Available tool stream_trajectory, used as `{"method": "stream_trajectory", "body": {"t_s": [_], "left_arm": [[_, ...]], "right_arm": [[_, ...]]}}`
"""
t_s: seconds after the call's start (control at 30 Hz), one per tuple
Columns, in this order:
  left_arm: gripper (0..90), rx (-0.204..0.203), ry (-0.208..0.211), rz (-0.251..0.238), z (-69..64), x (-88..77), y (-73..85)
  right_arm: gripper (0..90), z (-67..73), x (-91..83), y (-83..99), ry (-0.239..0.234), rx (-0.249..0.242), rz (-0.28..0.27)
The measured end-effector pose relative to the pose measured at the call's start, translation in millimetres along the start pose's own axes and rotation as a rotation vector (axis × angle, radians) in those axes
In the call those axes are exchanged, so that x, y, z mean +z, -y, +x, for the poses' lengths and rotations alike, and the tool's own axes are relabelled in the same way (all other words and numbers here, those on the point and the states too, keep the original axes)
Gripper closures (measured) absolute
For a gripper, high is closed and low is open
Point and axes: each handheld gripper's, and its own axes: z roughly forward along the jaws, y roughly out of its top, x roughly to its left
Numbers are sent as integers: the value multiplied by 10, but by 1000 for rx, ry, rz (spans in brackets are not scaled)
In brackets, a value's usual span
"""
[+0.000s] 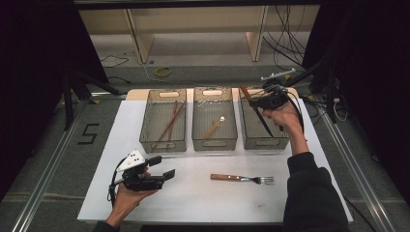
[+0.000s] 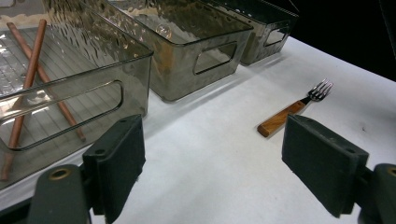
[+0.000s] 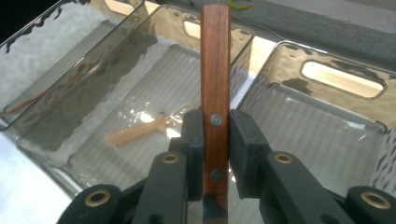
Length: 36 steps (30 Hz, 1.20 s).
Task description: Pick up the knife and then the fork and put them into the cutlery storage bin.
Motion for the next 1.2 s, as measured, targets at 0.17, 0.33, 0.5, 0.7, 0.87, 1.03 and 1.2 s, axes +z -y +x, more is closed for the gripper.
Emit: {"method": "stream_trajectory", "body": {"t_s": [0.17, 0.33, 0.5, 0.7, 0.87, 1.03, 1.2], "left_arm": [[206, 0, 1, -2, -3, -1, -2], [206, 0, 2, -3, -3, -3, -3], [206, 0, 2, -4, -4, -4, -4], [206, 1, 2, -4, -3, -6, -4], [206, 1, 2, -5, -6, -7, -6], [207, 0, 4, -4, -6, -5, -4], [207, 0, 3, -4, -5, -6, -5]], "right_arm": [[771, -56, 31, -59, 14, 19, -6], [771, -111, 79, -87, 28, 33, -4], [772, -143, 139, -90, 35, 43, -7], [772, -162, 193, -84, 60, 46, -6], [772, -191, 218, -69, 68, 55, 1], [771, -225, 254, -22, 72, 66, 5], [771, -250, 293, 38, 72, 78, 12]]}}
